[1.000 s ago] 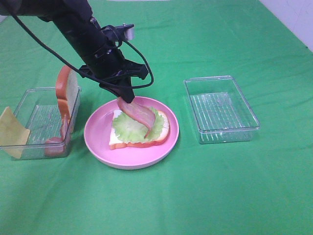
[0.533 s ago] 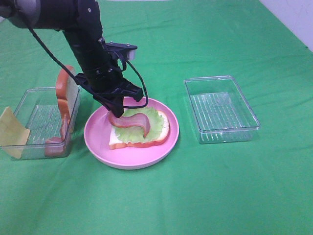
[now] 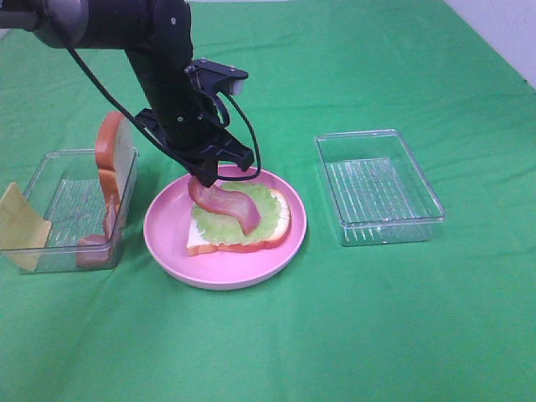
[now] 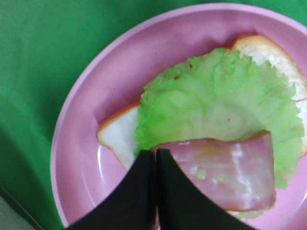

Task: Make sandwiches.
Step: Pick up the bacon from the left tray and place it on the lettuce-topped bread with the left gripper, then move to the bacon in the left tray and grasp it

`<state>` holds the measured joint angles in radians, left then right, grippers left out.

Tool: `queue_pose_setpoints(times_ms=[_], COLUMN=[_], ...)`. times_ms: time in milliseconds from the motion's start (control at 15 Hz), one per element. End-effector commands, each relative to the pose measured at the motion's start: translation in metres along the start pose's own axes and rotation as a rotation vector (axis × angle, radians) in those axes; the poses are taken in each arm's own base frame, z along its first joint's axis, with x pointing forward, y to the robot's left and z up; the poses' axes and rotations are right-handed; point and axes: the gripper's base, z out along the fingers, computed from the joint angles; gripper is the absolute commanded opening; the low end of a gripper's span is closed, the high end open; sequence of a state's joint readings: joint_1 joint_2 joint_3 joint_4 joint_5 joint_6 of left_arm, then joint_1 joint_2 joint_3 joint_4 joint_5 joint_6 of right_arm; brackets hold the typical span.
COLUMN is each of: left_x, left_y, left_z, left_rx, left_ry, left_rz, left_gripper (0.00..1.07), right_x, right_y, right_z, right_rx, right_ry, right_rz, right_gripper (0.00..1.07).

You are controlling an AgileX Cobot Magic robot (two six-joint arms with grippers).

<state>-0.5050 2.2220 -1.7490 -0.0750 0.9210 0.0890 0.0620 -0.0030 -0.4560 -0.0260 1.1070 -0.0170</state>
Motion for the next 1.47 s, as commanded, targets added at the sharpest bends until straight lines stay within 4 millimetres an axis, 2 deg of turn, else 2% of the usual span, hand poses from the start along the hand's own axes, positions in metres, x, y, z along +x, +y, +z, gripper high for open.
queue_pose_setpoints(times_ms=[67, 133, 267, 400, 467, 533, 600, 733, 800, 1000, 1133, 1200, 1267, 1333, 1467], left_x=[-0.006, -0.007, -0.008, -0.013, -0.019, -0.027, -0.038, -0.048, -0.048, -0.042, -0.024, -0.011, 0.022, 0.029, 0.057], left_y=[-0.008, -0.009, -0.009, -0.01, -0.01, -0.011, -0.012, -0.015, -0.015, -0.015, -0.015, -0.015, -0.015, -0.015, -0.01], left_z=[-0.006, -0.007, -0.009, -0.017, -0.029, -0.044, -0.071, -0.114, -0.131, -0.167, -0.173, -0.168, -0.152, -0.15, -0.129], left_rx=[0.008, 0.017, 0.017, 0.015, 0.017, 0.019, 0.02, 0.023, 0.015, 0.002, 0.0, -0.002, -0.01, -0.013, -0.076], left_ry=[-0.013, -0.022, -0.027, -0.028, -0.033, -0.049, -0.076, -0.103, -0.13, -0.193, -0.149, -0.096, 0.033, 0.055, 0.171], left_rz=[-0.002, -0.006, -0.009, -0.004, -0.001, -0.007, -0.019, -0.023, -0.052, -0.109, -0.134, -0.161, -0.22, -0.238, -0.286], left_gripper=[0.23, 0.52, 0.8, 0.93, 0.97, 0.97, 0.97, 0.97, 0.97, 0.97, 0.97, 0.97, 0.97, 0.97, 0.97], right_x=[0.002, 0.002, 0.002, 0.002, 0.002, 0.002, 0.002, 0.002, 0.002, 0.002, 0.002, 0.002, 0.002, 0.002, 0.002], right_y=[0.0, 0.0, 0.0, 0.0, 0.0, 0.0, 0.0, 0.0, 0.0, 0.0, 0.0, 0.0, 0.0, 0.0, 0.0], right_z=[-0.003, -0.003, -0.003, -0.003, -0.003, -0.003, -0.003, -0.003, -0.003, -0.003, -0.003, -0.003, -0.003, -0.003, -0.003], right_rx=[0.007, 0.007, 0.007, 0.007, 0.007, 0.007, 0.007, 0.007, 0.007, 0.007, 0.007, 0.007, 0.007, 0.007, 0.007], right_ry=[-0.037, -0.037, -0.037, -0.037, -0.037, -0.037, -0.037, -0.037, -0.037, -0.037, -0.037, -0.037, -0.037, -0.037, -0.037], right_rz=[0.003, 0.003, 0.003, 0.003, 0.003, 0.003, 0.003, 0.003, 0.003, 0.003, 0.003, 0.003, 0.003, 0.003, 0.003], right_gripper=[0.92, 0.92, 0.92, 0.92, 0.92, 0.92, 0.92, 0.92, 0.92, 0.92, 0.92, 0.92, 0.92, 0.92, 0.92])
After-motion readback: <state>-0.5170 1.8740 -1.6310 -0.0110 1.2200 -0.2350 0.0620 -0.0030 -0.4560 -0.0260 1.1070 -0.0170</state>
